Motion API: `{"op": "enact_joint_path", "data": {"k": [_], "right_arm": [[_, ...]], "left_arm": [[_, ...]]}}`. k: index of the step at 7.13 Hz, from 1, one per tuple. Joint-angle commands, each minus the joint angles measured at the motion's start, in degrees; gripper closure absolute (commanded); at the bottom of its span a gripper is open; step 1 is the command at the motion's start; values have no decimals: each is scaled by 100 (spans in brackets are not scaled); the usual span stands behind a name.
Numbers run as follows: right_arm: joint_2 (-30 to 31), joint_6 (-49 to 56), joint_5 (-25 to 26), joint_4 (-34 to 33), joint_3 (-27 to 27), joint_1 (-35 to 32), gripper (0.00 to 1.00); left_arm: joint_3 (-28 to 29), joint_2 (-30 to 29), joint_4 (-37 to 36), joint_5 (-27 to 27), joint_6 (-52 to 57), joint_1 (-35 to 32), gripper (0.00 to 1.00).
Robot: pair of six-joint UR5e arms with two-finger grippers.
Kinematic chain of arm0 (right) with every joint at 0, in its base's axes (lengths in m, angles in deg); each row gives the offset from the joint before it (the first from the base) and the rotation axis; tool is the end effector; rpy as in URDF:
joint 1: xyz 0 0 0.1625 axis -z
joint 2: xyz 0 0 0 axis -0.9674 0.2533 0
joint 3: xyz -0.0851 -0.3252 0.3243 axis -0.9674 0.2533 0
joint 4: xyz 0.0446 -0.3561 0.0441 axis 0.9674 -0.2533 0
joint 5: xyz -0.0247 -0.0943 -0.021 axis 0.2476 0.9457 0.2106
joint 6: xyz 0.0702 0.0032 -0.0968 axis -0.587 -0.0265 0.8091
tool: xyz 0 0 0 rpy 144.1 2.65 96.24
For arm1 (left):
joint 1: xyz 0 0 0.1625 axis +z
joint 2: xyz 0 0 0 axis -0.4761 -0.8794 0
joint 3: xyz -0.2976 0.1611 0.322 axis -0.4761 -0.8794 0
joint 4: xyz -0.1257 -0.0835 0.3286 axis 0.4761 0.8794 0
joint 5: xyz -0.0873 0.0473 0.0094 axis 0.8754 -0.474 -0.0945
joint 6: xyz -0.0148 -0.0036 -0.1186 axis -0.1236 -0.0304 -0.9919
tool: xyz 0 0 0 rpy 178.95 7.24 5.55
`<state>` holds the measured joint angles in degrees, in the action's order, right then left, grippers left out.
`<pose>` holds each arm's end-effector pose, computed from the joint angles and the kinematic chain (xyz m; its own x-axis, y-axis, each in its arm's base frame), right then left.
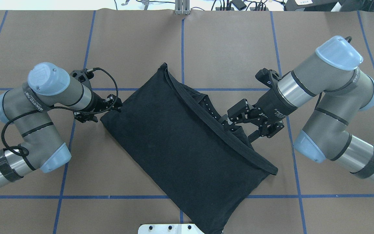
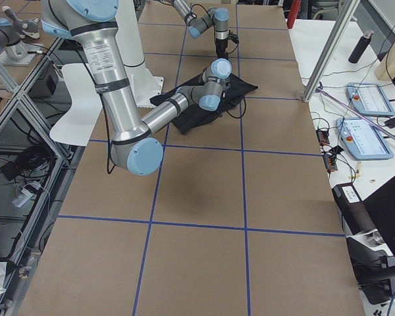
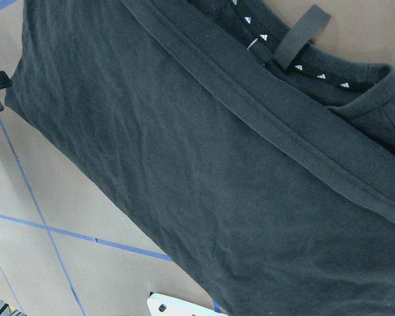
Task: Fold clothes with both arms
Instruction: 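Move the left gripper to the shirt's far corner while the right gripper holds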
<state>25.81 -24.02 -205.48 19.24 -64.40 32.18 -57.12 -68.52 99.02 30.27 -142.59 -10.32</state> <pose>-0.3736 -0.3916 0.3545 0.2432 0.2099 0.9470 0.2519 0.9292 -0.2706 0.4407 -0.4589 0.4542 0.5189 -0.3438 -0.7827 0.2774 0.9337 -0.2262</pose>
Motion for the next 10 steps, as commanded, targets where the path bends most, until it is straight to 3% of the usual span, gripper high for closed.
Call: {"op": "enact_joint_path", "data": {"k": [1, 2, 4, 5, 8, 10], "right_arm": [[0, 0, 3, -9, 12, -1, 0], [0, 0, 3, -9, 38, -1, 0], [0, 0, 12, -9, 56, -1, 0], [0, 0, 46, -9, 56, -1, 0], [0, 0, 47, -26, 56, -1, 0], [0, 0, 47, -26, 56, -1, 0]], "left_arm": [[41, 3, -7, -14, -17, 35, 0], [41, 3, -16, -14, -17, 35, 1], [41, 3, -7, -14, -17, 35, 31], [41, 3, -7, -14, -8, 69, 37], [32, 118, -7, -14, 9, 123, 37], [-46, 118, -16, 4, 1, 114, 50]]}}
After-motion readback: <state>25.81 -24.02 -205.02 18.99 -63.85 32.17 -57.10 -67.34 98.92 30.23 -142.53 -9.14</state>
